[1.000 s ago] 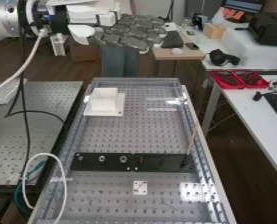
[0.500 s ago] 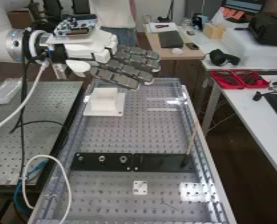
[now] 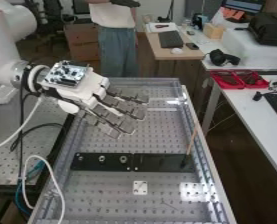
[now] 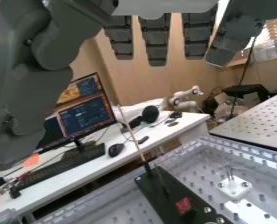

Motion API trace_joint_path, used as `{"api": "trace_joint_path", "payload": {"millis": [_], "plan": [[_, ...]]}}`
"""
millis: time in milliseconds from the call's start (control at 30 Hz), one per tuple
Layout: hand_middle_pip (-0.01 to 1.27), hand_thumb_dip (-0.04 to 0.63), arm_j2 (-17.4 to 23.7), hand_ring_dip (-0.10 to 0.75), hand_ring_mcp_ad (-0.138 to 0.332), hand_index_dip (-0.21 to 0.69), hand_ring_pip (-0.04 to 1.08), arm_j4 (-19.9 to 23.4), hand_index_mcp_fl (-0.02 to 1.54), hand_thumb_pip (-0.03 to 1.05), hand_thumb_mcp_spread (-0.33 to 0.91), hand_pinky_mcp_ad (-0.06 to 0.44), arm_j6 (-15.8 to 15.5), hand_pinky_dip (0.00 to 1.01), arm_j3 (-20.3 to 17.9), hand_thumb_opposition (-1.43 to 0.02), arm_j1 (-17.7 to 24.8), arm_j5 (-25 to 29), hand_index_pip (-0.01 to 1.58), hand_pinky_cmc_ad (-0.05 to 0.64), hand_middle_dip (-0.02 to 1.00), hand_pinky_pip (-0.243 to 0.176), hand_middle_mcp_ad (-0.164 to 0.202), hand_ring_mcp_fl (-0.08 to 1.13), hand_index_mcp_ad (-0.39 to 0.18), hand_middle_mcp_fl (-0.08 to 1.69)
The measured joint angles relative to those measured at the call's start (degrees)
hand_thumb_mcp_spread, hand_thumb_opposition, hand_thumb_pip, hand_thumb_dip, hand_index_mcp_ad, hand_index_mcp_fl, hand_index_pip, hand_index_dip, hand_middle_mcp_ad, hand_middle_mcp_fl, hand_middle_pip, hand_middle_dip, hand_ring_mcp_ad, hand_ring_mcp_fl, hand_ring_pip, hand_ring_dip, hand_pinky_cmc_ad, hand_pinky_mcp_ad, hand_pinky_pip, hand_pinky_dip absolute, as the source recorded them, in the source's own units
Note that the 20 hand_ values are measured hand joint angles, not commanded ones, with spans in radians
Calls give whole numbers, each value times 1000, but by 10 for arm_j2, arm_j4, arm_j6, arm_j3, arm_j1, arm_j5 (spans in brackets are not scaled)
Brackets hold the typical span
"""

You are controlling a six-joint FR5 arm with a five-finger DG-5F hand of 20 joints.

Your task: Grab the bearing and place it in the white container

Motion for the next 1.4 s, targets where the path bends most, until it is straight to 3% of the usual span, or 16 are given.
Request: {"api": "trace_joint_path", "payload": {"millis": [267, 467, 567, 800, 1033, 1400], "plan": [[147, 70, -13, -40, 236, 47, 89, 20, 42, 246, 419, 232, -22, 138, -17, -731, 0, 38, 101, 347, 110, -120, 138, 0, -35, 7], [147, 127, -27, -38, 211, 119, 86, 37, 119, 321, 452, 232, -40, 136, -26, -735, -3, 43, 117, 347, 110, -120, 134, 0, -45, 7], [145, 164, -34, -30, 192, 152, 91, 41, 154, 367, 464, 234, -49, 138, -26, -735, -5, 42, 206, 347, 112, -120, 113, 0, -72, 7], [145, 190, -51, -24, 176, 220, 89, 43, 185, 400, 478, 234, -75, 138, -15, -740, -7, 46, 545, 347, 115, -120, 113, 0, -87, 7], [147, 204, -70, -24, 161, 284, 86, 51, 93, 440, 478, 230, -81, 138, -9, -771, -14, 42, 904, 344, 122, -120, 98, 0, -87, 7], [147, 239, -106, -23, 147, 429, 86, 66, 35, 450, 492, 234, -110, 136, 6, -801, -68, -76, 1204, 344, 126, -117, 89, 0, -103, 5]]}}
